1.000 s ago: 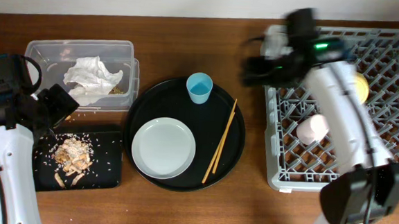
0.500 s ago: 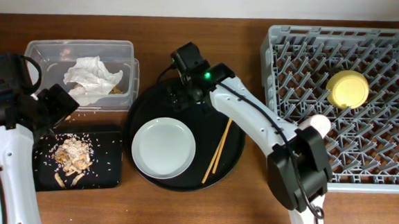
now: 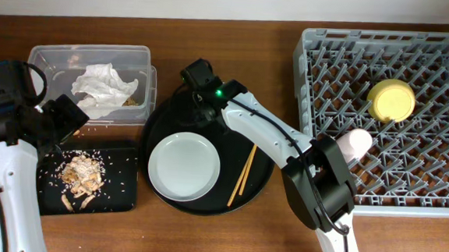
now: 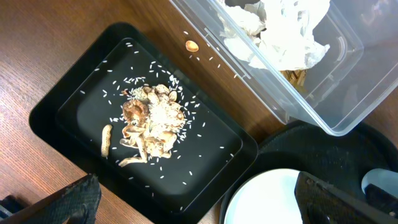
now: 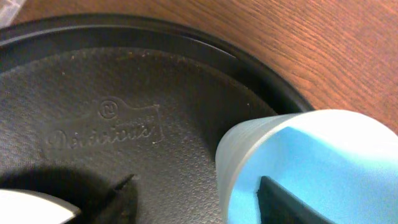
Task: Sort waste into correct bins and load items into the dishwasher rack
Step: 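Move the right gripper to the blue cup and grasp it, then carry the blue cup into the rack and release it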
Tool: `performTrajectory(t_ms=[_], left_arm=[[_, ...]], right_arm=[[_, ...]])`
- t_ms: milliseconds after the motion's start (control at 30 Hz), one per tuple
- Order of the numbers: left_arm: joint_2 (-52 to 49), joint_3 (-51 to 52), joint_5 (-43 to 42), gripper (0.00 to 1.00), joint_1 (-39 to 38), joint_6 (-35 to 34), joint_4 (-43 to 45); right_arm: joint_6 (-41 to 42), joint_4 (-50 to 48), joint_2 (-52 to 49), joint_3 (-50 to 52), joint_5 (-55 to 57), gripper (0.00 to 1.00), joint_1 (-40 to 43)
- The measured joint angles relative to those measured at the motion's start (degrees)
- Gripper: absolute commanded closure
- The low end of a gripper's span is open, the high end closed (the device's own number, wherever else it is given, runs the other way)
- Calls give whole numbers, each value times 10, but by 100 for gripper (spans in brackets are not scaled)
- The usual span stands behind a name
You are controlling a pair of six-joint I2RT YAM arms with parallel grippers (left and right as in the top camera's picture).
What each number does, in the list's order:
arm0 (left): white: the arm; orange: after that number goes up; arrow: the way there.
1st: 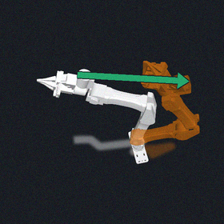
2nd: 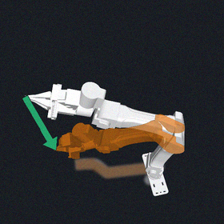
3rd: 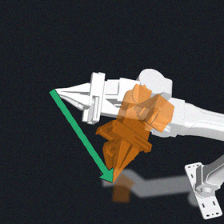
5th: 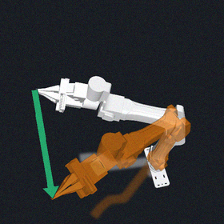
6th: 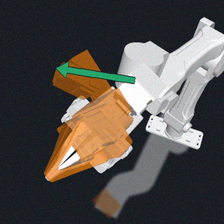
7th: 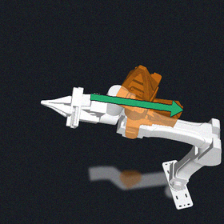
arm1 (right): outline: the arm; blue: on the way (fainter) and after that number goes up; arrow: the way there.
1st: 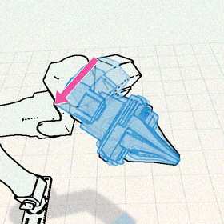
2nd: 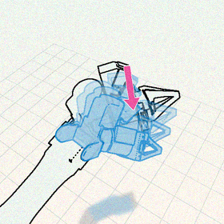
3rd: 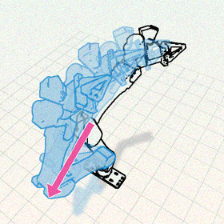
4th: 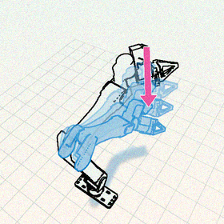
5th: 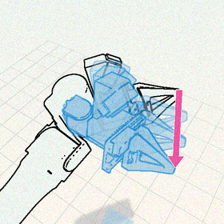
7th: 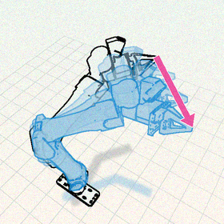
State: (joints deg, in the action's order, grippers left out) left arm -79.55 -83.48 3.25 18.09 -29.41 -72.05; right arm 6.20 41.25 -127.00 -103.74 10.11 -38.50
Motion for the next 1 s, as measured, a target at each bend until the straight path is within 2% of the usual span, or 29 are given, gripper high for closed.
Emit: performTrajectory(t_ms=[100,200,367,633,700,800,900,1000], left_arm=[[0,0,0,1,0,0,0],[0,0,0,1,0,0,0],[0,0,0,1,0,0,0],[0,0,0,1,0,0,0],[0,0,0,1,0,0,0],[0,0,0,1,0,0,0],[0,0,0,1,0,0,0],[0,0,0,1,0,0,0]], right_arm=[[2,-2,0,0,10,83,0],[0,2,0,0,13,95,0],[3,61,0,-26,14,96,0],[16,282,13,-276,14,96,20],[28,354,27,-346,10,96,55],[49,466,75,-440,-6,96,181],[56,509,111,-467,-38,96,307],[51,557,136,-472,-116,96,436]])
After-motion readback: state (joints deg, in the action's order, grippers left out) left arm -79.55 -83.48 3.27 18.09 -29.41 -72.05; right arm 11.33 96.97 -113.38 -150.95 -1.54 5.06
